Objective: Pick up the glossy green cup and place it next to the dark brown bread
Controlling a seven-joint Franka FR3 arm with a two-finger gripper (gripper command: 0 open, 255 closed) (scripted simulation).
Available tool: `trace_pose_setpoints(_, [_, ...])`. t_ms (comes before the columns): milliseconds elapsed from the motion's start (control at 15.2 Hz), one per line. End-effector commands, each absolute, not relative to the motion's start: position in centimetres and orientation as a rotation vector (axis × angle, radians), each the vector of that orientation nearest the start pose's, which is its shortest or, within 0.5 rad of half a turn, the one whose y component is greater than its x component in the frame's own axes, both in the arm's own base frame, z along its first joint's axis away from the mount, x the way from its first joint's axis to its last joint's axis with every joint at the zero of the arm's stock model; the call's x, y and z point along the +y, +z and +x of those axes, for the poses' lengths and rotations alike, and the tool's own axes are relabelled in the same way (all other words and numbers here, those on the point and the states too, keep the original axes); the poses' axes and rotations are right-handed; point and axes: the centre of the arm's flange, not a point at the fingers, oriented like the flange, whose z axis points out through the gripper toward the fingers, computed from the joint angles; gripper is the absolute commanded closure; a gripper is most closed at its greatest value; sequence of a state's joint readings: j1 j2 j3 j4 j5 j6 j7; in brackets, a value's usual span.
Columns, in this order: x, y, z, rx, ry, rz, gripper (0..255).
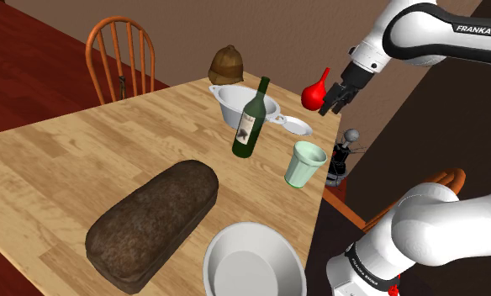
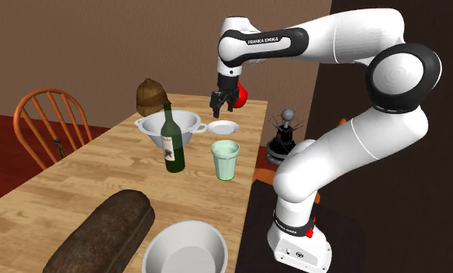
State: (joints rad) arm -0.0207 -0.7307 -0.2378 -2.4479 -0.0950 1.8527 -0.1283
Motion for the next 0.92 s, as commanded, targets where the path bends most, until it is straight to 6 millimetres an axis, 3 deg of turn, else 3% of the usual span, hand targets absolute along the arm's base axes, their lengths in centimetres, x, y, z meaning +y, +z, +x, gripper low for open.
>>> trace_pose_setpoints(0, [-12.3,52.2,33.1,0.087,-0.173,-3.061,0])
trace_pose_setpoints(594, [-18.2,40.8,33.0,0.071,-0.036,-2.933,0])
trace_pose_setpoints(858, [-17.9,39.2,33.1,0.071,-0.034,-2.932,0])
